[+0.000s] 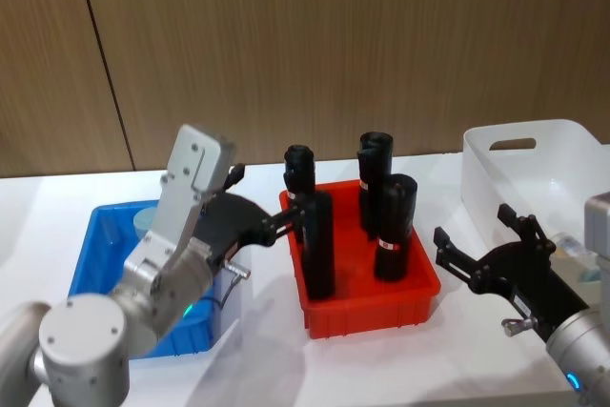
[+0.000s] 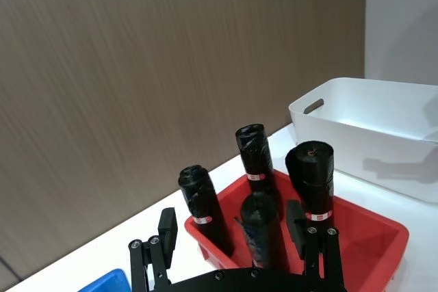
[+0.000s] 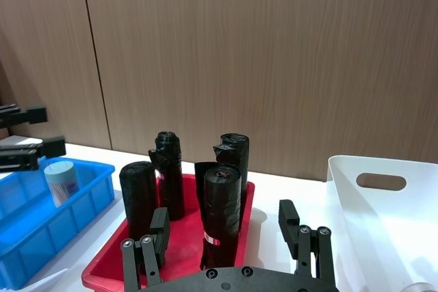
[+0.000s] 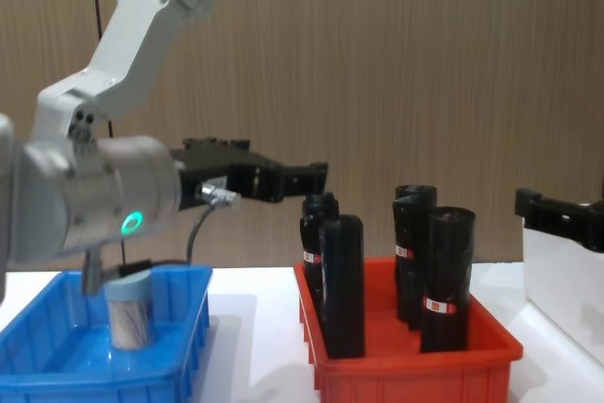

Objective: Pick the cotton swabs from the blue box and place them into the white box.

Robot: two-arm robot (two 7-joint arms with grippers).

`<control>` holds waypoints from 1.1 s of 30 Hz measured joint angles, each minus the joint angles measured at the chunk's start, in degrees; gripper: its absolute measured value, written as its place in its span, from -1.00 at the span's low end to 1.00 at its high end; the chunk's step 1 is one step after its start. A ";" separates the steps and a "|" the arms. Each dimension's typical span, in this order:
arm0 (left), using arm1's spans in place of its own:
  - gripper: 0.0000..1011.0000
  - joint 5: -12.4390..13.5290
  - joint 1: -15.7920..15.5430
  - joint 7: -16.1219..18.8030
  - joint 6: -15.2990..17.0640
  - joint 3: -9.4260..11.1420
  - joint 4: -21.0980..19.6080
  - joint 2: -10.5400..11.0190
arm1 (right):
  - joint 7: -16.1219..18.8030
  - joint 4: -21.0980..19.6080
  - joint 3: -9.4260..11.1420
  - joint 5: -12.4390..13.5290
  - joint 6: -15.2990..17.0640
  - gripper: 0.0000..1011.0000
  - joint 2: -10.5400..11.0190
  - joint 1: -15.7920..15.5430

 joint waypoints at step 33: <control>0.99 3.13 7.58 8.11 -9.98 1.31 -4.30 2.80 | -0.01 0.00 0.02 0.02 0.03 0.98 0.00 0.00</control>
